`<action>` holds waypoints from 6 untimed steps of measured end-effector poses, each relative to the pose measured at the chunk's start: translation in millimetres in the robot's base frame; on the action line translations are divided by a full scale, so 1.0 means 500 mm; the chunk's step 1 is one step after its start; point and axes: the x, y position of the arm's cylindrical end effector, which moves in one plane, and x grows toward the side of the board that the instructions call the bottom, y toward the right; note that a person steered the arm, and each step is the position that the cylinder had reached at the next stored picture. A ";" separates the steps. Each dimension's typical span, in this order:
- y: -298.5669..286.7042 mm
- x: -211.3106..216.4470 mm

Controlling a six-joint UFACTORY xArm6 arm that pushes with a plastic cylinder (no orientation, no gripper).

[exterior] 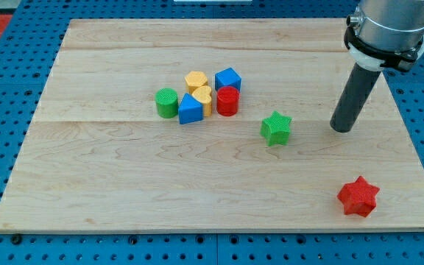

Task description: Move your arm to the bottom right

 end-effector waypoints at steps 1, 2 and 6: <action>-0.048 0.056; -0.175 0.021; 0.169 0.116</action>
